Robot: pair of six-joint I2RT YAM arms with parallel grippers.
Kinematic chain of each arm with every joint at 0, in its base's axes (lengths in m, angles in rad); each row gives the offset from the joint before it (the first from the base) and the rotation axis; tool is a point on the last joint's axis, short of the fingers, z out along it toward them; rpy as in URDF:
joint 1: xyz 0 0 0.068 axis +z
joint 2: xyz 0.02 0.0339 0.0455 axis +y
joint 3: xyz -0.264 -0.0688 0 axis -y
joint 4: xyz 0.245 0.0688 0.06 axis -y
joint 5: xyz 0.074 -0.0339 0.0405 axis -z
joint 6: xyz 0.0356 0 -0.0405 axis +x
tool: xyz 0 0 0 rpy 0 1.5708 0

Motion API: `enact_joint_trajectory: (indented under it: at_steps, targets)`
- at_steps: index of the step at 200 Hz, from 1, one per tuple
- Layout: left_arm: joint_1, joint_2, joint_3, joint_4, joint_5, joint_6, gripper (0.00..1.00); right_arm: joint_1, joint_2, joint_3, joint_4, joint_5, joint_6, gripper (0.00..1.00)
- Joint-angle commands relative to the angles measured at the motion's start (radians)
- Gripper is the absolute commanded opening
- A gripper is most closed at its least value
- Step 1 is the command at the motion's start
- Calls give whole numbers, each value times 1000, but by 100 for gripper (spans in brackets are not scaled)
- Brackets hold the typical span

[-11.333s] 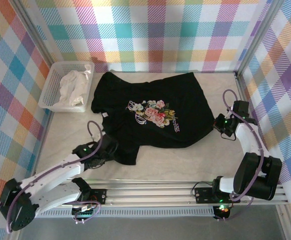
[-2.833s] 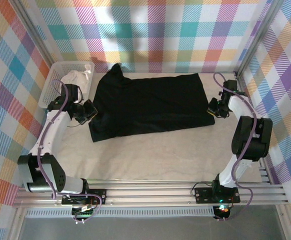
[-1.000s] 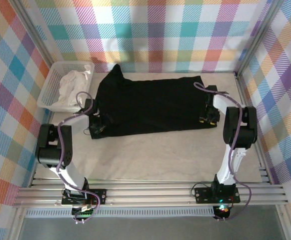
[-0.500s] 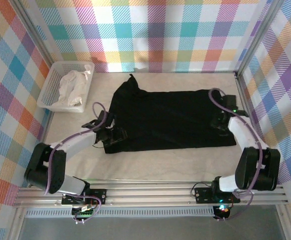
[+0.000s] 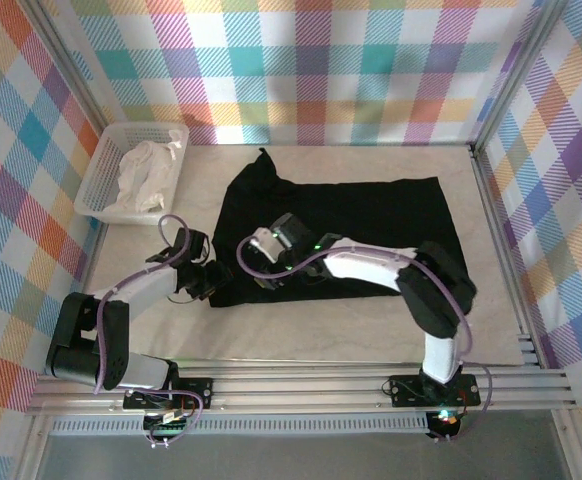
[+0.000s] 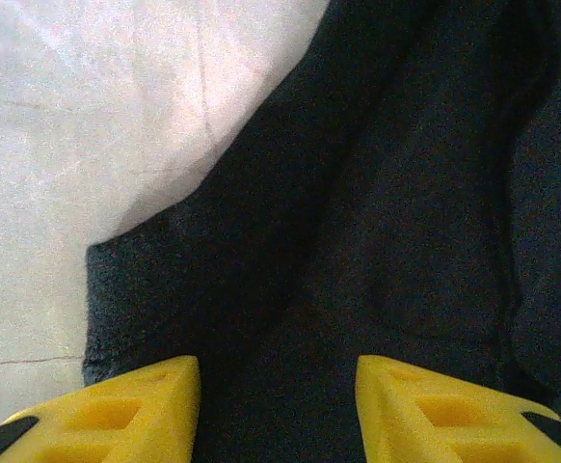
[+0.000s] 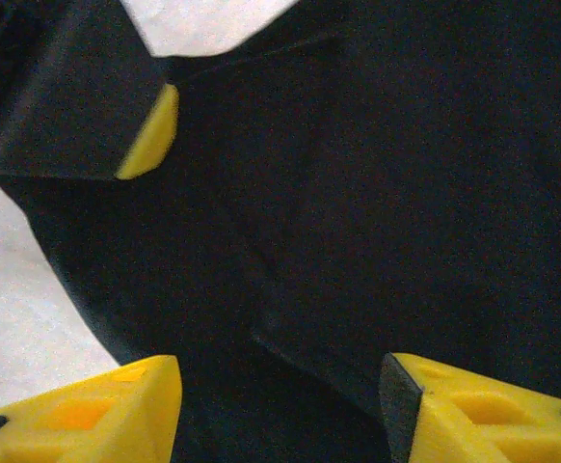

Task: Fold the inside-out t-shirt

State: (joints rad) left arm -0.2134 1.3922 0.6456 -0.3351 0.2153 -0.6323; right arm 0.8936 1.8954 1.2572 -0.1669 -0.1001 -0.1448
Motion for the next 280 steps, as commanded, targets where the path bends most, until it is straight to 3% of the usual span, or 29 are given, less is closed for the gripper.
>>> enact_joint_trajectory:
  at_steps: [1,45,88,117,205,268,280]
  targets:
    - [2,12,-33,21,-9,3,44,11,73,61,8,-46,-107,59]
    - [1,14,-59,28,-25,13,43,12,160,114,-13,44,-137,55]
    - [1,13,-75,31,-33,17,43,10,137,97,24,92,-120,25]
    - [2,13,-78,28,-40,25,43,-4,111,86,43,94,-90,16]
    - [2,22,-89,30,-56,36,43,-87,64,67,103,3,36,5]
    - [2,21,-85,21,-74,48,43,-219,160,162,11,164,335,0]
    - [2,22,-83,19,-77,49,43,-257,206,215,-66,183,405,6]
